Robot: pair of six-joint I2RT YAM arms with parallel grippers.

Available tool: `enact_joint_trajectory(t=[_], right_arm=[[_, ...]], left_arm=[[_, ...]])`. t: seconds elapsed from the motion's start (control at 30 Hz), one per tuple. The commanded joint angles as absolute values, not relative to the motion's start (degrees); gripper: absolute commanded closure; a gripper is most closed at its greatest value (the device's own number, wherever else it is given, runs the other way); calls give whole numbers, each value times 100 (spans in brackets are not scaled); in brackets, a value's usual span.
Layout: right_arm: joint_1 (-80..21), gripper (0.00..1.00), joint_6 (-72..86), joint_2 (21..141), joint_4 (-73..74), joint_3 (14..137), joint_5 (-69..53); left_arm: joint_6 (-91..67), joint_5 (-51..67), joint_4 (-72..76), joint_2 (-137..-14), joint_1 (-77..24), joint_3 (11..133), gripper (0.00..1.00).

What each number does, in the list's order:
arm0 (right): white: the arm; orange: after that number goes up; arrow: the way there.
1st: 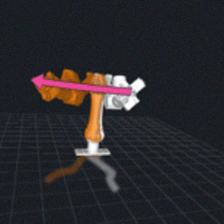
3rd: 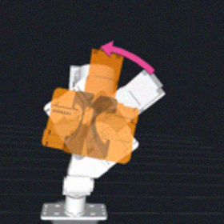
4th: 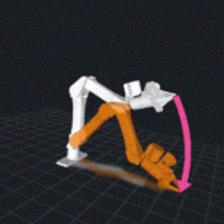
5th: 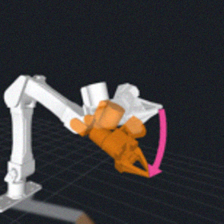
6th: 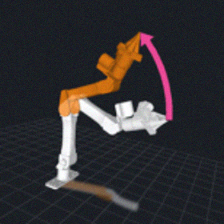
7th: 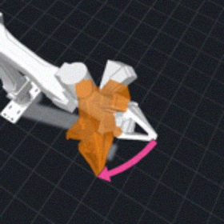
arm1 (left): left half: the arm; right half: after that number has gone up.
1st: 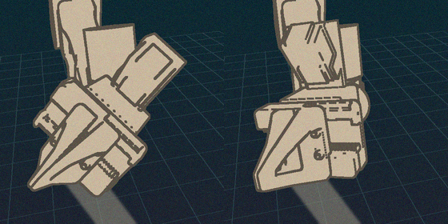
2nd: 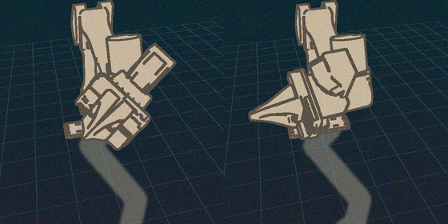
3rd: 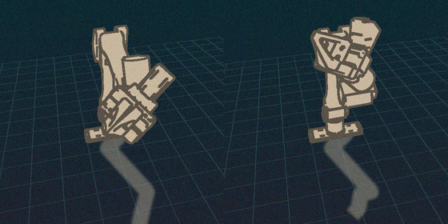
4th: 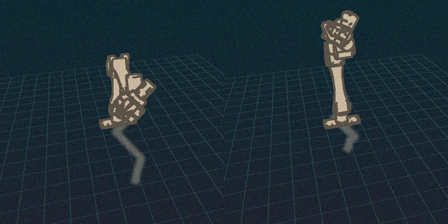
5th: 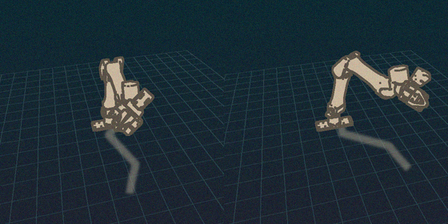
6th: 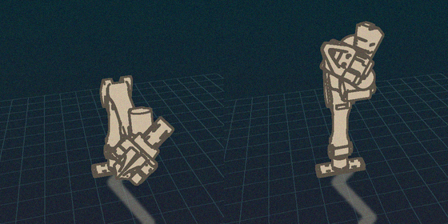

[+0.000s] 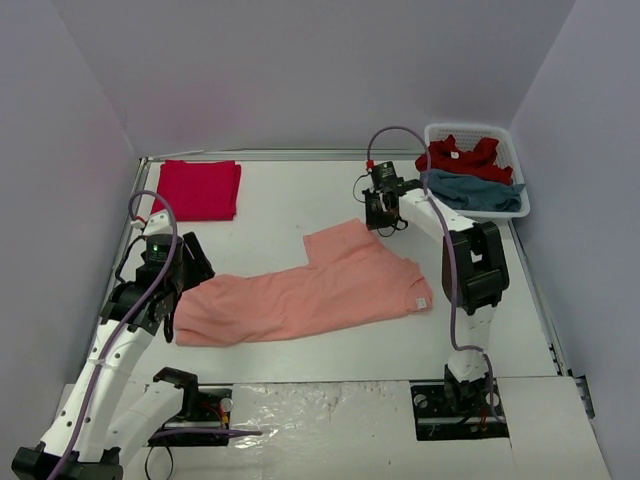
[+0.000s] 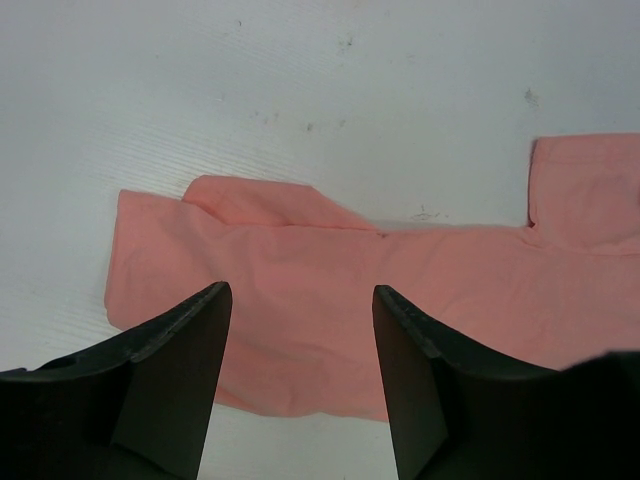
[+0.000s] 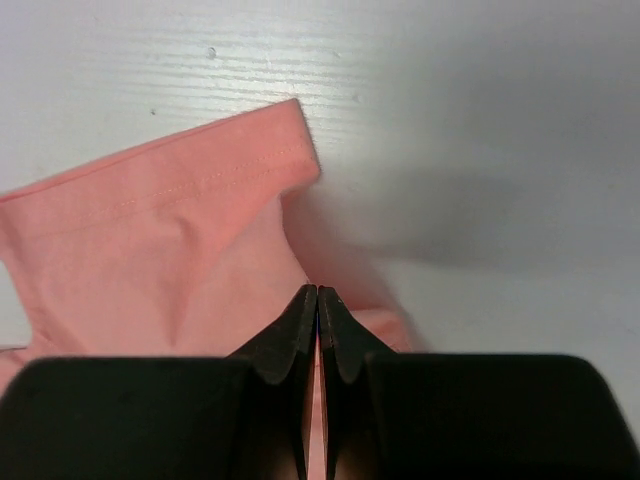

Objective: Fold and stack the t-shirts
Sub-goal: Flatten out the tshirt

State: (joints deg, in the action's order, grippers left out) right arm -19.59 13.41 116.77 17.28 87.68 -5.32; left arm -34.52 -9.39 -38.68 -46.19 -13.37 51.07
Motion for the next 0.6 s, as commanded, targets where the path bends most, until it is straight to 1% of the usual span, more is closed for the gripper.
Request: enact_joint_trajectory(t=[0.0,0.27,0.33,0.37,0.47,0.57], right_arm=[[-2021,100,1415,11013,1969,8701,-237],[-2074,100,1441,10995,2065,8789,-290],[-2074,83,1441,11100,2083,8850,-325],[-2074,78,1450,11144,2092,8868,-334],[-2083,69,1450,11320,2083,8929,-378],[-2083,67,1433,11504,2092,9008,-352]], left_arm=[[-3472,-940,-3779,-4535,-1310,5124,43],[-3463,-940,-3779,-4526,-1310,5133,43],[-3463,-932,-3771,-4535,-1310,5115,43],[-3463,-932,-3771,-4544,-1310,5115,43],[-3463,-923,-3779,-4544,-1310,5115,43],[-3463,-923,-3779,-4544,-1310,5115,43]])
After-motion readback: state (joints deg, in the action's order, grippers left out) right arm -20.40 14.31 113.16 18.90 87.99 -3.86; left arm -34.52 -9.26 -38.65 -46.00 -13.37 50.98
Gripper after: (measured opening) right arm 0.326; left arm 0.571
